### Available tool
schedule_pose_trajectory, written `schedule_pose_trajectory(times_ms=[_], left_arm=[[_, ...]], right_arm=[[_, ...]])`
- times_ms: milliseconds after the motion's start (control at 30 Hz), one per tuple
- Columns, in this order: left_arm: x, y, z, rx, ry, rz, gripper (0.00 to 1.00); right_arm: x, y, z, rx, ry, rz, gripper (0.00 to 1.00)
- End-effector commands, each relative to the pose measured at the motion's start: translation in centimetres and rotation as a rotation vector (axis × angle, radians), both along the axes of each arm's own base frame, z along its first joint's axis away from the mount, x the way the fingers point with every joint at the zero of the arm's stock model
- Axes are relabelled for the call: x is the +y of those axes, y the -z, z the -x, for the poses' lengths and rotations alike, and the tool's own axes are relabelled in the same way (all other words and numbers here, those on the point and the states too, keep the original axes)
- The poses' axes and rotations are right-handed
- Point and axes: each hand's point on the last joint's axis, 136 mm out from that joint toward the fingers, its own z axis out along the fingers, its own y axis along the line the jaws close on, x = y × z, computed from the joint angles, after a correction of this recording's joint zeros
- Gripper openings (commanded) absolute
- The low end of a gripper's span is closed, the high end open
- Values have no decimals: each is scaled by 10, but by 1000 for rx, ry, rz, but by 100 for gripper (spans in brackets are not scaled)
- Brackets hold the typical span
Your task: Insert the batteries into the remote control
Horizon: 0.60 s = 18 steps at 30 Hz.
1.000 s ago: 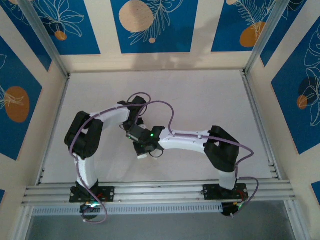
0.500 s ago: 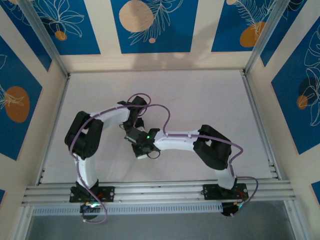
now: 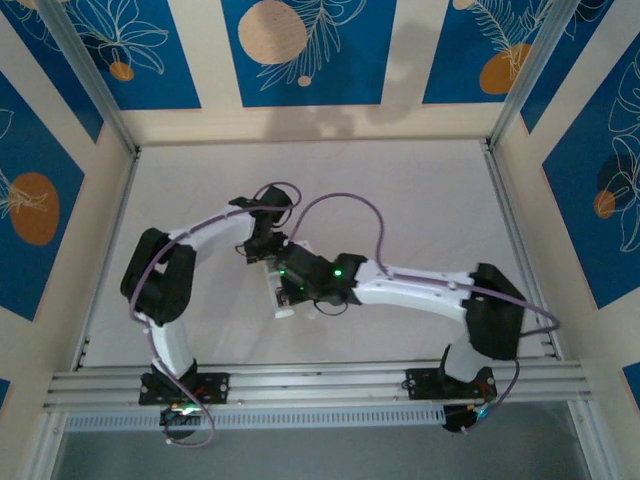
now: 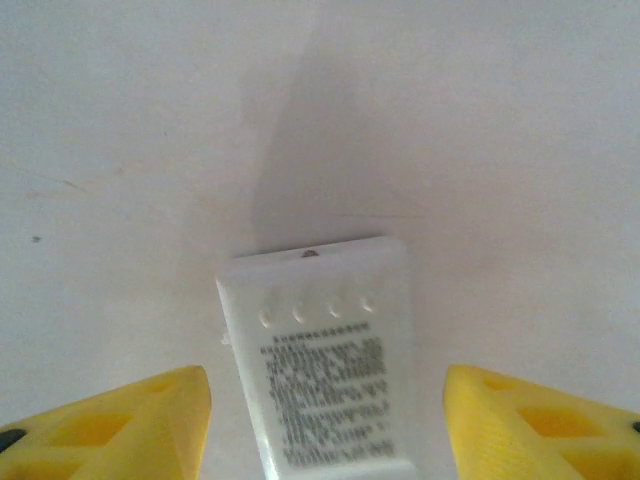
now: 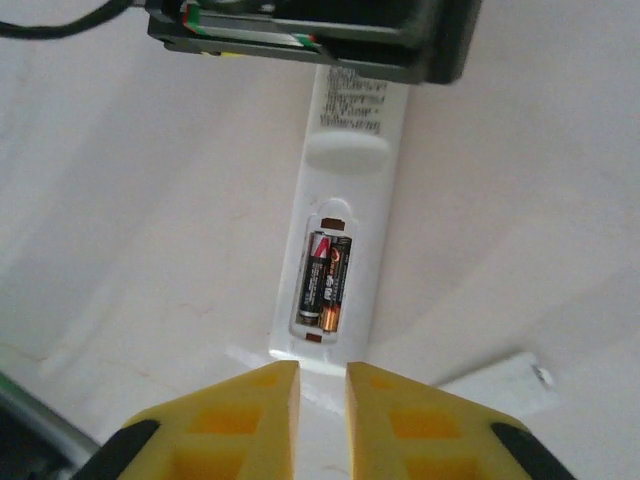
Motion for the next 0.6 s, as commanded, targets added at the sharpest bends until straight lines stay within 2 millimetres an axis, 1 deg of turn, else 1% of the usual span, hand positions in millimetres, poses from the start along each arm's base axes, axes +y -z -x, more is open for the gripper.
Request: schedule_pose_trajectory(times_ms=[0, 33, 67, 133, 200, 267, 300, 367, 433, 567], left_arm=[[-11, -57, 1, -107, 76, 71, 61], [-16, -69, 4, -142, 106, 97, 61], [-21, -79, 7, -172, 133, 118, 61], [-37, -99, 18, -237, 209, 167, 60], [-54, -111, 33, -282, 285, 205, 59], [-71, -116, 51, -308, 365, 227, 58], [-80, -115, 61, -312, 410, 231, 58], [-93, -108, 79, -305, 509, 197, 57], [-106, -93, 98, -290, 628, 144, 56], [-125, -58, 124, -213, 764, 127, 54]], right_arm=[[-33, -10, -1, -42, 92, -33, 25], [-44, -12, -3, -46, 123, -49, 30], [-54, -12, -6, -44, 150, -59, 33], [-78, -12, -13, -20, 214, -81, 36], [-98, -8, -20, 7, 265, -94, 39], [-117, -3, -28, 34, 314, -108, 42], [-127, 1, -32, 49, 337, -114, 44], [-144, 4, -38, 74, 380, -135, 48], [-161, 4, -44, 82, 418, -165, 52], [-184, 1, -49, 90, 463, -217, 55]])
